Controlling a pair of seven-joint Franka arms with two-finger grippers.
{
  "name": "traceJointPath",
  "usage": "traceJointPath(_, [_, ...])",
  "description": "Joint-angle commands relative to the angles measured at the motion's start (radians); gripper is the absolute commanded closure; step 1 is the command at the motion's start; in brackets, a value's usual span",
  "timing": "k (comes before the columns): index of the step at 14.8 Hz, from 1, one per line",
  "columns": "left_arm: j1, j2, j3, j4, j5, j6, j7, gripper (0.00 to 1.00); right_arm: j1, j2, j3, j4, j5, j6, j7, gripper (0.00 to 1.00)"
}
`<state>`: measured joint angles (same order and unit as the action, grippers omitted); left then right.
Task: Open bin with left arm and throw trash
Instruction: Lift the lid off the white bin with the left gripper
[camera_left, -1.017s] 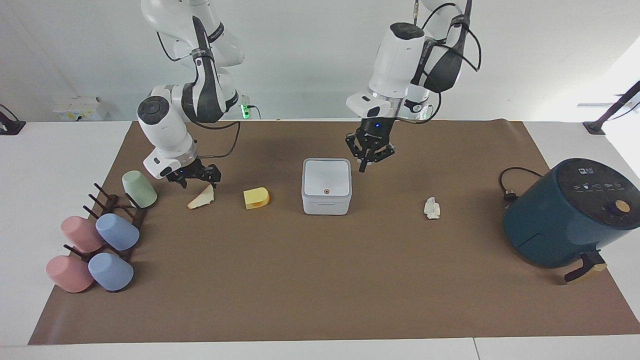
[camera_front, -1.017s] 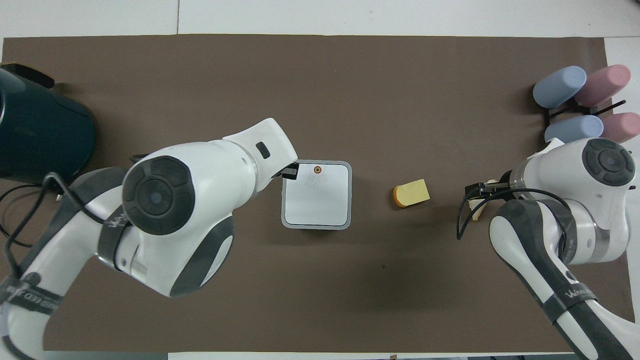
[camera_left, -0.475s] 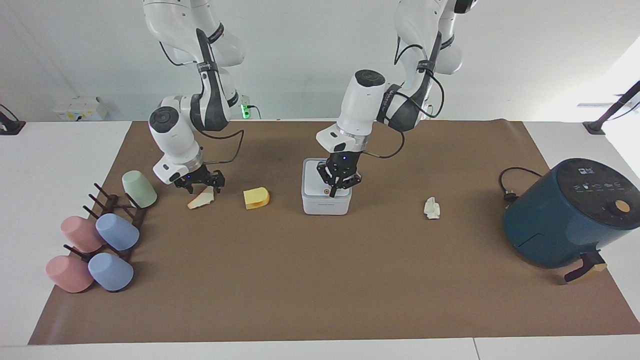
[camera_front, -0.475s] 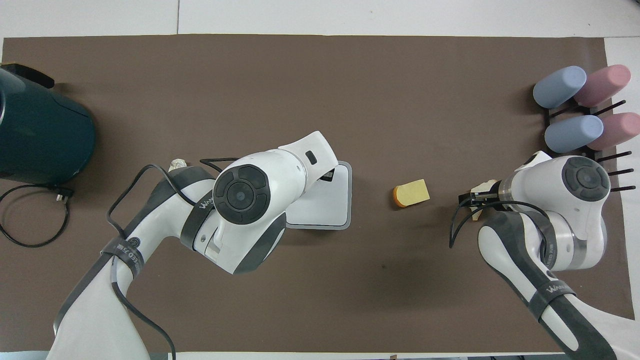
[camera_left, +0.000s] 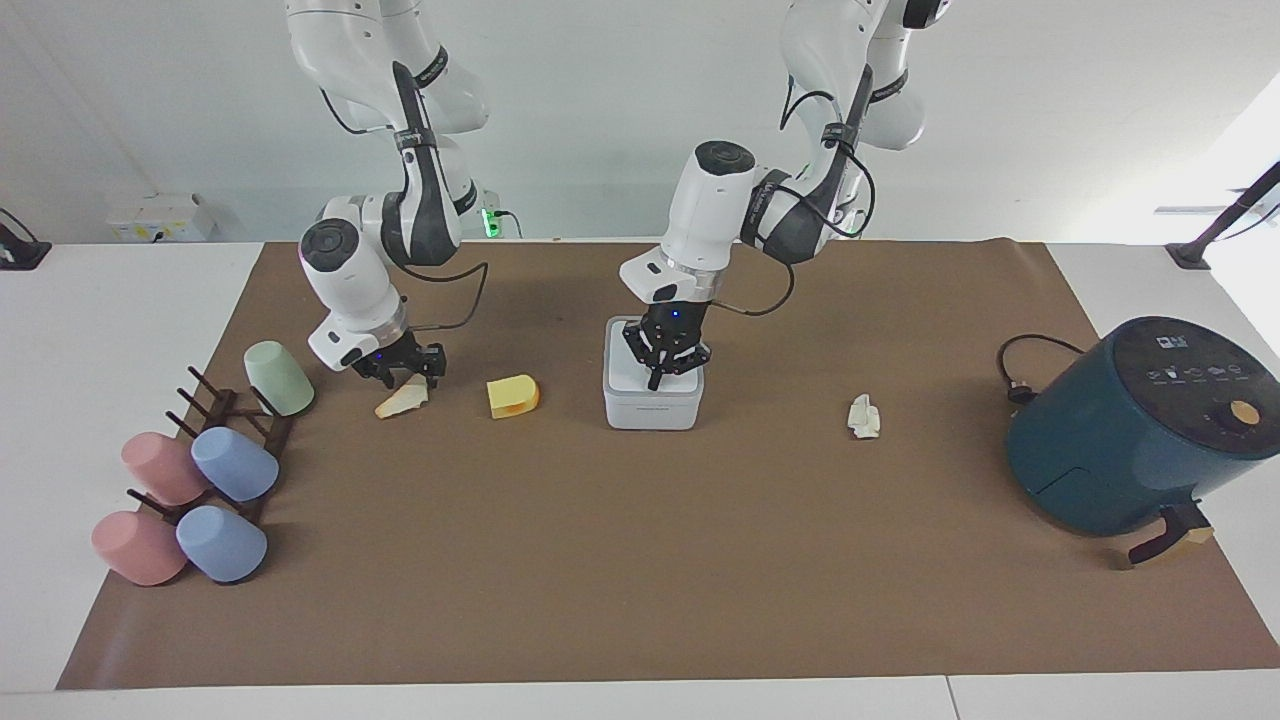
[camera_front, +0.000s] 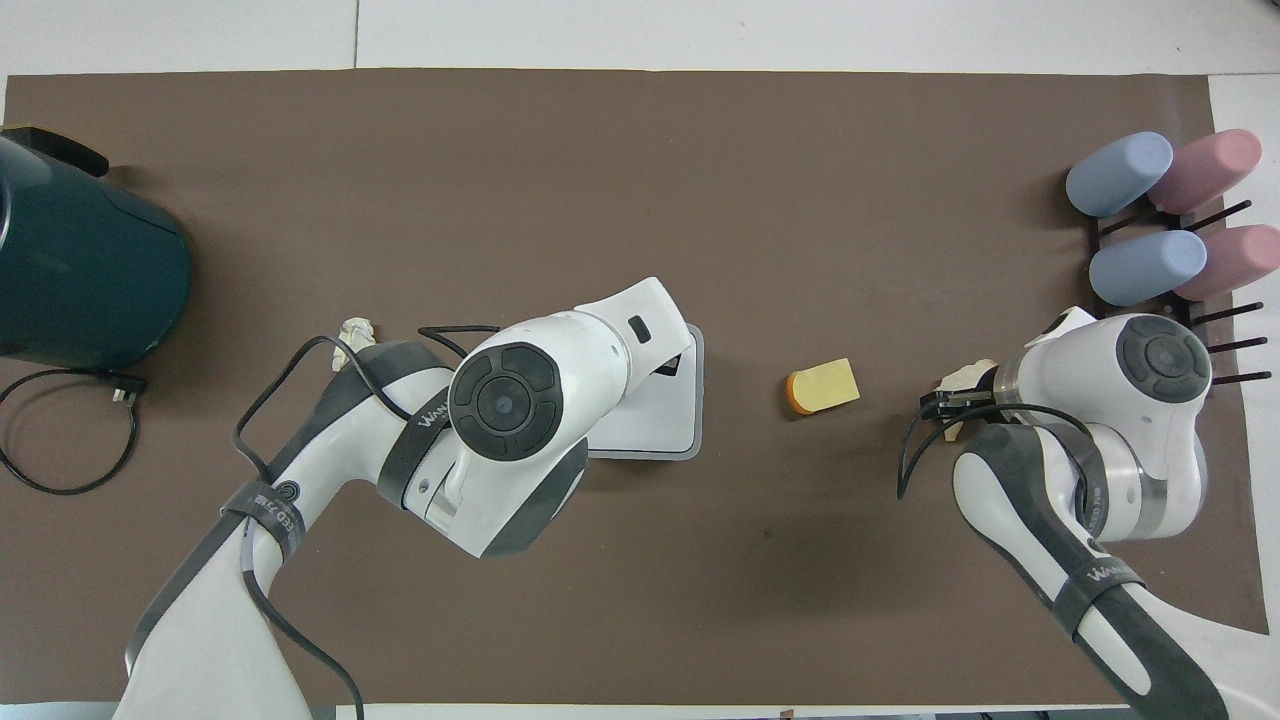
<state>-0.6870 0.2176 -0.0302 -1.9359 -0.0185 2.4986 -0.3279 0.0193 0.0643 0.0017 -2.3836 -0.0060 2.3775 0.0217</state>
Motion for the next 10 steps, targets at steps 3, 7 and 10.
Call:
traceJointPath(3, [0.000,-0.139,0.016,-0.052,0.006,-0.269,0.000,1.00,-0.012,0.014,0.003,0.000,0.018,0.009,-0.045,0.89])
traceJointPath(7, [0.087,-0.239,0.016,-0.055,0.006,-0.461,0.058,1.00,0.001,0.019,0.003,0.101,0.018,-0.127,-0.040,1.00])
traceJointPath(10, [0.232,-0.322,0.016,-0.054,0.006,-0.604,0.088,0.93,0.126,0.023,0.006,0.347,0.020,-0.419,0.109,1.00])
